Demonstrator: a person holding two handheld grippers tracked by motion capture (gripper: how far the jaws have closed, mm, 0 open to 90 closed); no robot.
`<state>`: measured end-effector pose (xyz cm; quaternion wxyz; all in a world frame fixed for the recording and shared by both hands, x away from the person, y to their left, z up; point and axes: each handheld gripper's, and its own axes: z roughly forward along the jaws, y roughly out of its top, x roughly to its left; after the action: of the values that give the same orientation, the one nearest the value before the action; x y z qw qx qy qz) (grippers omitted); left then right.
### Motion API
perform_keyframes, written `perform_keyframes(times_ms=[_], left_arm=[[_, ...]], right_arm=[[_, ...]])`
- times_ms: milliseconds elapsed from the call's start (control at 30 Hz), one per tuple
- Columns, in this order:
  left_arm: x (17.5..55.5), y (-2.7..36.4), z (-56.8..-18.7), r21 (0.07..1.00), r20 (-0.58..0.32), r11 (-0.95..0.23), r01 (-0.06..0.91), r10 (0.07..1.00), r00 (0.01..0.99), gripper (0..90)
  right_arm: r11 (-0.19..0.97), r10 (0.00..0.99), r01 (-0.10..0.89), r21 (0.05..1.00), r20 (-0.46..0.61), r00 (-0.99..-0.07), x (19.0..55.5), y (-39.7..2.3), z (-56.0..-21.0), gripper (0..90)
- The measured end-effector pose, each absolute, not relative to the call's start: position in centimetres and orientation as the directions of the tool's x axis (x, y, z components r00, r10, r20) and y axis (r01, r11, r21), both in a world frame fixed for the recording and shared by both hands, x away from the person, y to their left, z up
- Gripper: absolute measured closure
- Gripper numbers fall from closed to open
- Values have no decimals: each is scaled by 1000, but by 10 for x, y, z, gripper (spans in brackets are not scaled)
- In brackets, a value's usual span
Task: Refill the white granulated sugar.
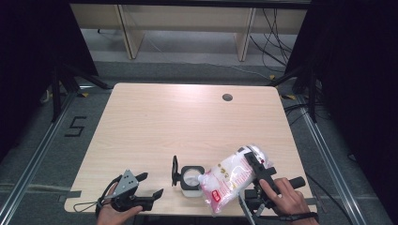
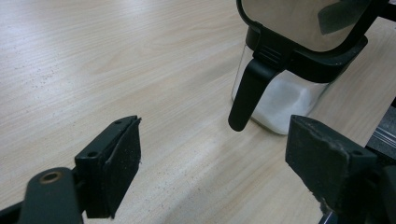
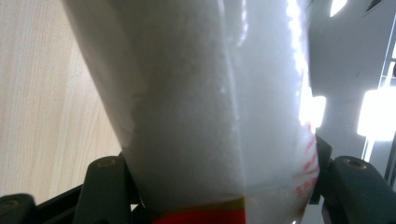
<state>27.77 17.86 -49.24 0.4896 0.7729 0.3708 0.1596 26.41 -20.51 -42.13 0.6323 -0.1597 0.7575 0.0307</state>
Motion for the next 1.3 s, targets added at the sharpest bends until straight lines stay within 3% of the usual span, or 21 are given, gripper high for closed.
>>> perform_keyframes(times_ms=[267, 367, 467, 567, 633, 800, 900, 967, 1100, 1300], left_arm=[[278, 179, -492, 872, -106, -259, 415, 728, 677, 176], [278, 179, -492, 869, -105, -262, 419, 730, 675, 177], [278, 178, -492, 868, -106, -261, 421, 732, 673, 177], [278, 179, -492, 868, -103, -265, 419, 731, 675, 177], [278, 179, -492, 874, -116, -248, 418, 729, 674, 177], [278, 179, -492, 874, -114, -250, 418, 729, 674, 177], [278, 179, -492, 875, -116, -246, 417, 730, 673, 177], [278, 179, -492, 875, -116, -246, 418, 731, 673, 177], [278, 179, -492, 875, -116, -245, 417, 731, 673, 177], [278, 178, -492, 876, -116, -243, 416, 732, 672, 177]], right_arm=[[950, -180, -282, -133, -973, -145, 266, -207, -424, 404], [936, -214, -308, -170, -970, -116, 267, -206, -424, 404], [951, -203, -268, -155, -966, -158, 265, -205, -425, 404], [942, -221, -289, -172, -964, -148, 265, -204, -423, 404], [952, -180, -276, -133, -971, -155, 264, -205, -426, 404], [939, -227, -293, -178, -964, -140, 265, -203, -421, 404], [941, -216, -296, -165, -965, -148, 265, -204, -422, 404], [951, -159, -289, -110, -976, -149, 264, -205, -426, 404], [945, -203, -289, -153, -968, -150, 263, -203, -421, 404], [949, -180, -287, -130, -971, -155, 263, -204, -422, 404]])
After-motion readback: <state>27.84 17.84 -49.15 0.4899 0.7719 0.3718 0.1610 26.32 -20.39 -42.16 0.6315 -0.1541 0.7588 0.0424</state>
